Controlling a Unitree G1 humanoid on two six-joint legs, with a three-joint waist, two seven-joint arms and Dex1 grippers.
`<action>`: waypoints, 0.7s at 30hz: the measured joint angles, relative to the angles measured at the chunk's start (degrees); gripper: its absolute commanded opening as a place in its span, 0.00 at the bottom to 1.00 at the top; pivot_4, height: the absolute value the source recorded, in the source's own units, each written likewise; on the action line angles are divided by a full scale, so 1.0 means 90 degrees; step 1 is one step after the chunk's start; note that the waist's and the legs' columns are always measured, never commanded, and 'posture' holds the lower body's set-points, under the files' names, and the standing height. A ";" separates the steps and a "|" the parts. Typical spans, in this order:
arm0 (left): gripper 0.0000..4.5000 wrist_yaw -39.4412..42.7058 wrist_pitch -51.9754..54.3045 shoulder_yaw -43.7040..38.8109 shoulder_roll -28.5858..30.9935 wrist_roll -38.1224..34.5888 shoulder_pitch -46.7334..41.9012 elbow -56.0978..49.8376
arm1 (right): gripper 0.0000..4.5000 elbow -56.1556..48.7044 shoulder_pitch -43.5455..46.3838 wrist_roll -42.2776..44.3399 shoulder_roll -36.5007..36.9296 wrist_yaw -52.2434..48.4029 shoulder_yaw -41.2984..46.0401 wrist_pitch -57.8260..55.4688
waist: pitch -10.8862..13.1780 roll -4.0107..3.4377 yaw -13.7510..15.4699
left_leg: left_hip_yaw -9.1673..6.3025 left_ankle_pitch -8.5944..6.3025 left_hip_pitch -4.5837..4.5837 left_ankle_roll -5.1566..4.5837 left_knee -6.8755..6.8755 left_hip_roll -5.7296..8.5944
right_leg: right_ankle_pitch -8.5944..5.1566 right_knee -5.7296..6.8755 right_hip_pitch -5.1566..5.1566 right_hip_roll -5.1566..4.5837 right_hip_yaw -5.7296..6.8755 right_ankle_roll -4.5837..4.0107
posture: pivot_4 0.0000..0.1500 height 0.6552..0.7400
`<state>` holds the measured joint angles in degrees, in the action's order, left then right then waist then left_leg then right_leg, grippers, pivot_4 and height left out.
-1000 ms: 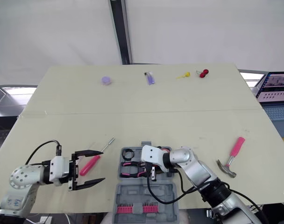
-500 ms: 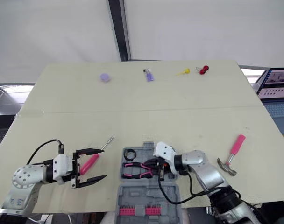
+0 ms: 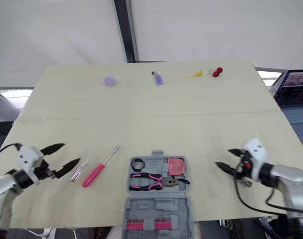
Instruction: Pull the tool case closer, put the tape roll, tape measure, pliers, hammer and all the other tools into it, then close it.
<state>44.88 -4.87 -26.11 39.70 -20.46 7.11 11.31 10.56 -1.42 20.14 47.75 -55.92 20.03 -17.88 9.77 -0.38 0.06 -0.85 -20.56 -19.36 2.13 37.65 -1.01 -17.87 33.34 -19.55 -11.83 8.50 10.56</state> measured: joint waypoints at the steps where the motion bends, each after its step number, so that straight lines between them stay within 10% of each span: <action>1: 1.00 -0.0213 0.0022 -0.0157 0.0004 0.0081 0.0067 0.0138 | 0.99 0.0465 -0.0024 -0.0001 0.0085 0.0058 0.0250 0.0165 | 0.0004 0.0004 -0.0008 | 0.0003 0.0000 0.0004 0.0000 -0.0001 0.0000 | 0.0000 0.0000 0.0002 0.0000 -0.0001 0.0000 | 1.00 1.00; 11: 1.00 -0.1756 0.0760 -0.0814 0.0005 0.0431 0.0333 0.0666 | 0.99 0.3423 0.0121 -0.0008 0.0243 0.0620 0.1218 0.1360 | 0.0012 0.0009 -0.0043 | 0.0023 0.0001 0.0020 0.0001 -0.0035 -0.0004 | 0.0000 -0.0020 -0.0003 0.0001 -0.0012 0.0000 | 1.00 1.00; 21: 1.00 -0.1635 0.1196 -0.0802 -0.0025 0.0311 0.0507 0.0368 | 0.99 0.3443 0.0246 0.0113 0.0372 0.0375 0.1286 0.1268 | 0.0015 0.0007 -0.0031 | 0.0028 0.0001 0.0021 0.0002 -0.0031 -0.0005 | 0.0000 -0.0017 -0.0004 0.0001 -0.0020 -0.0001 | 1.00 1.00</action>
<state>30.16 5.89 -33.32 39.48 -17.66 11.67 14.62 41.55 0.79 21.16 51.09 -52.54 31.61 -6.47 9.91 -0.32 -0.22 -0.60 -20.55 -19.17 2.15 37.37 -1.06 -17.87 33.19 -19.59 -11.82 8.32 10.56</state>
